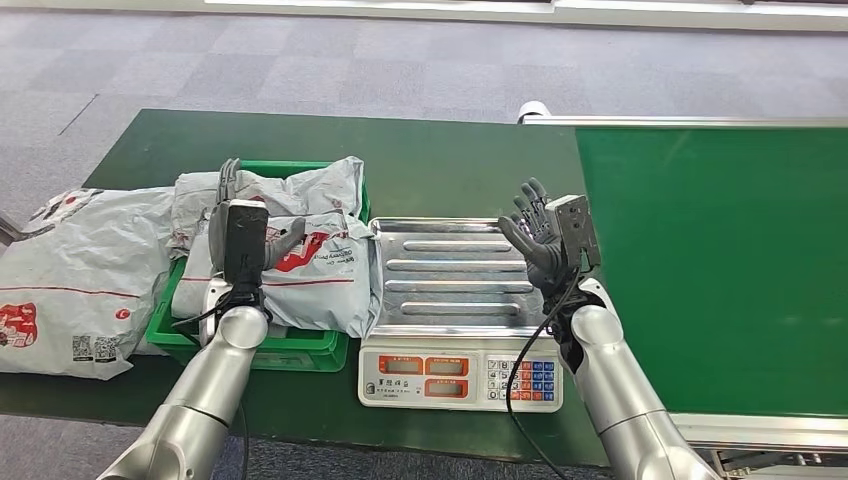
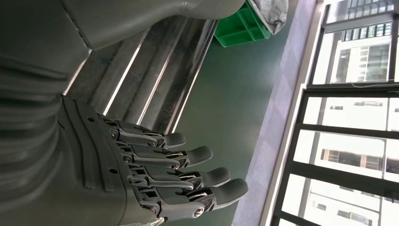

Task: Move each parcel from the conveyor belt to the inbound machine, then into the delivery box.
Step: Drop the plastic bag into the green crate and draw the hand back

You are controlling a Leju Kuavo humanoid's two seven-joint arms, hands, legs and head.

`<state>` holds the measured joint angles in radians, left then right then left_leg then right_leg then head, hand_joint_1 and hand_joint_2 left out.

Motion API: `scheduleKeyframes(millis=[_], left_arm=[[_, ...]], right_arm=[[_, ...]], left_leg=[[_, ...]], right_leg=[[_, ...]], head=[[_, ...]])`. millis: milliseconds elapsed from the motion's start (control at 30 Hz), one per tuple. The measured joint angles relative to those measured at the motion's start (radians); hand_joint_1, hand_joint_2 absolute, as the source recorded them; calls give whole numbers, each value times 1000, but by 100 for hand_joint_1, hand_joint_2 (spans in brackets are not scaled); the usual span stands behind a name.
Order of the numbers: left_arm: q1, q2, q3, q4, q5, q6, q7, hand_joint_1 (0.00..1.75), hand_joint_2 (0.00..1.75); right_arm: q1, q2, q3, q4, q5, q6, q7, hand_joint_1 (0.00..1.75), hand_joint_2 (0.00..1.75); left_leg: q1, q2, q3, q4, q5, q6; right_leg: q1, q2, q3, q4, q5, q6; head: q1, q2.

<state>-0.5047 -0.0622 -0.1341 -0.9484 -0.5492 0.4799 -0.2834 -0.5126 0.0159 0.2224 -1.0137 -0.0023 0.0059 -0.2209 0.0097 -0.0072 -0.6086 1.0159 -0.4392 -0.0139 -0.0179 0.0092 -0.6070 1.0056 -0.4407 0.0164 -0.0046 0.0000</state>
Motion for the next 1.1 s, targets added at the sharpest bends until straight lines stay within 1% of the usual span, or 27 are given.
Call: scheduleKeyframes(millis=[167, 300, 367, 500, 600, 700, 833, 900, 1000, 1100], left_arm=[[-22, 1, 15, 10, -36, 30, 19, 0, 175], [-38, 2, 20, 19, -38, 37, 16, 0, 175], [-42, 1, 23, 20, -26, 33, 3, 0, 175], [-49, -7, 32, 6, 62, -1, -57, 0, 175], [-61, -21, 33, -34, 150, -48, -95, 0, 175], [-79, -39, 33, -81, 261, -123, -106, 0, 175], [-119, -74, 31, -126, 350, -195, -105, 0, 175], [-134, -92, 26, -141, 401, -245, -94, 0, 175], [-143, -114, 8, -154, 498, -337, -74, 0, 175], [-143, -129, -12, -158, 540, -375, -67, 0, 175]], right_arm=[[-46, -1, 0, 44, -13, 0, -7, 0, 175], [-89, -1, 1, 89, -29, 0, -17, 0, 175], [-101, -1, 1, 105, -37, 0, -21, 0, 175], [-111, -1, 4, 127, -53, 0, -38, 0, 175], [-113, -1, 10, 137, -62, 5, -51, 0, 175], [-127, 6, 24, 154, -74, 10, -57, 0, 175], [-177, 36, 45, 194, -95, 10, -66, 0, 175], [-191, 48, 55, 207, -110, 9, -78, 0, 175], [-183, 55, 71, 211, -131, 3, -96, 0, 175], [-168, 56, 86, 210, -139, -2, -104, 0, 175]], left_leg=[[0, 0, -1, 0, 0, 0], [0, 0, -1, 0, 0, 0], [0, 0, -1, 0, 0, 0], [0, -1, -1, 0, 0, 0], [0, -1, -1, 0, 0, 0], [0, 0, -2, 0, 0, 0], [0, 0, -2, 0, 0, 0], [0, -1, -1, 1, 0, 0], [0, -2, -2, 1, 0, 0], [0, -1, -2, 1, 0, 0]], right_leg=[[0, 0, 0, 0, 0, 0], [0, 0, 0, 0, 0, 0], [0, 0, -1, 0, 0, 0], [0, 0, -1, 0, 0, 0], [0, 0, -1, 0, 0, 0], [0, 0, -1, 0, 0, 0], [0, 0, -2, 0, 1, 0], [0, -1, -1, 0, 1, 0], [0, -1, -1, 0, 1, 0], [0, -1, -2, 0, 1, 0]], head=[[0, 0], [0, 0], [0, 0], [0, 0], [0, 0], [0, 0], [0, 0], [0, 0], [0, 0], [0, 0]])
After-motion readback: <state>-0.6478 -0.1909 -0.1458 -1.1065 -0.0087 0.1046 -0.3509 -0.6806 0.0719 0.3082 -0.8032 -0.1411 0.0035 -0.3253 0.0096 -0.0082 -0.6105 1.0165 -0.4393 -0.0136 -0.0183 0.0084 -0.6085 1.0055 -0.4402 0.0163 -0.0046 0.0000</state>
